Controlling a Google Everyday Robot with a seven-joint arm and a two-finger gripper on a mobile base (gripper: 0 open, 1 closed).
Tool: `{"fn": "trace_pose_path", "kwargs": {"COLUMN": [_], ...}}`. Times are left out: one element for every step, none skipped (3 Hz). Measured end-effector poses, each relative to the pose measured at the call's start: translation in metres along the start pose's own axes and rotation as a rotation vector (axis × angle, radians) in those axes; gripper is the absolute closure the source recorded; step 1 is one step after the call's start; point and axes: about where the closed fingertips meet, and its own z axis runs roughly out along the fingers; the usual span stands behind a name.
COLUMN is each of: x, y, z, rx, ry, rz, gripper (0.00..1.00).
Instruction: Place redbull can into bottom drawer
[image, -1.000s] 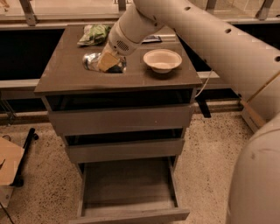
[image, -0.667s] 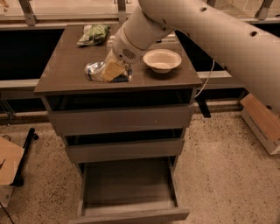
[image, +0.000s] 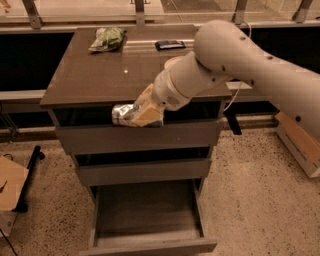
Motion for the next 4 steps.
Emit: {"fn": "trace_pose_path", "kwargs": {"x": [0.041, 0.11, 0.163, 0.168], "y": [-0.001, 0.001, 0.017, 0.019], "z": [0.016, 0.045, 0.059, 0.06], "rx": [-0.034, -0.072, -0.073, -0.075], "ry": [-0.071, -0.162, -0.2, -0.201], "rz": [0.039, 0.129, 0.223, 0.232], "gripper": [1.0, 1.0, 1.0, 1.0]}}
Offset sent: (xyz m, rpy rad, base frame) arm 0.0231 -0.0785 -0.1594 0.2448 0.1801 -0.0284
